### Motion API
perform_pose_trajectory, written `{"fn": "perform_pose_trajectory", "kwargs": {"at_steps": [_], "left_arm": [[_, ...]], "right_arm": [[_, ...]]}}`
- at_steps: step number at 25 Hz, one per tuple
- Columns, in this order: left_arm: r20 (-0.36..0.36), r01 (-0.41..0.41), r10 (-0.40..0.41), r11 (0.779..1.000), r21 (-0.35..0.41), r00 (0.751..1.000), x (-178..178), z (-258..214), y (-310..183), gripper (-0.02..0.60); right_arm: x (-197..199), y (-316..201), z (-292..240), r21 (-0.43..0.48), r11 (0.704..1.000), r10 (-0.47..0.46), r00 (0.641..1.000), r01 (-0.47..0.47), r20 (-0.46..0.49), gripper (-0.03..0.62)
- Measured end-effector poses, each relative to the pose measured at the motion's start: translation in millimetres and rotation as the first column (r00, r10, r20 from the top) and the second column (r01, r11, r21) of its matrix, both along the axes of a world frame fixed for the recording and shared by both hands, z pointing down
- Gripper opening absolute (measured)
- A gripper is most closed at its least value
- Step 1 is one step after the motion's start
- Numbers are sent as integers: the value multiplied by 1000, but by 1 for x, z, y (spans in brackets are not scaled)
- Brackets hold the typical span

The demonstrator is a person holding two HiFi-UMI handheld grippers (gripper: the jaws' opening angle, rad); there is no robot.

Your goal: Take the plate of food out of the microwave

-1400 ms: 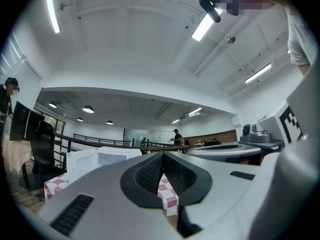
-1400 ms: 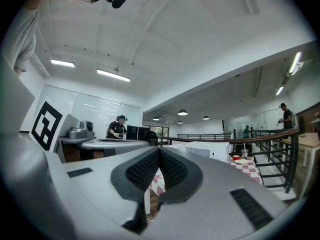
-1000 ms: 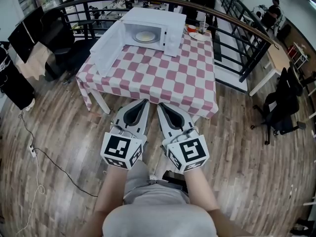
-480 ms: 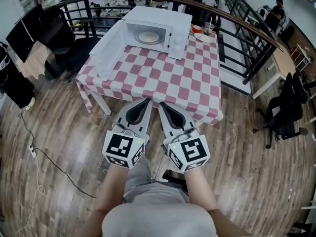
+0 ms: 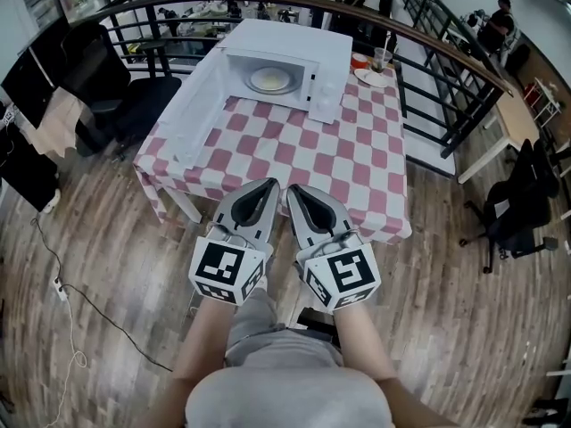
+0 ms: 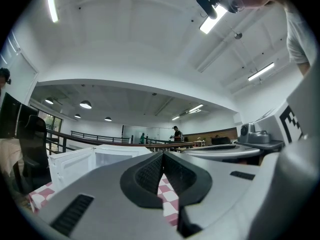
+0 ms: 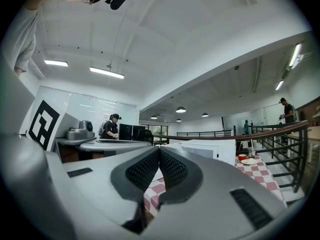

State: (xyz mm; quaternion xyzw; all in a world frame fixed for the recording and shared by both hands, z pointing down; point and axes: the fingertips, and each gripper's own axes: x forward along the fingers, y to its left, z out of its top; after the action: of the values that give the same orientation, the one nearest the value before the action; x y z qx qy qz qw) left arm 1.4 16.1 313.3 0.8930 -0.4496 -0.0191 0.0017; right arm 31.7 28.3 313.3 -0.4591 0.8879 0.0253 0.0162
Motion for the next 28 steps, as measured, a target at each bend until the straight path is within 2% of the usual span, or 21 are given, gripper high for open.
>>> {"fn": "perform_pose_trajectory", "kwargs": {"at_steps": [17,28], "left_arm": [[-17,-60,60,998,-21,998,-32,5,-130,3],[-18,-106,106,993,-48,994,-45,12,-190,2]], "right_arm": [[-28,-122,9,-23,997,67,997,-68,-40,26],[-41,-181,13,-43,992,114,993,-116,-41,26]]}}
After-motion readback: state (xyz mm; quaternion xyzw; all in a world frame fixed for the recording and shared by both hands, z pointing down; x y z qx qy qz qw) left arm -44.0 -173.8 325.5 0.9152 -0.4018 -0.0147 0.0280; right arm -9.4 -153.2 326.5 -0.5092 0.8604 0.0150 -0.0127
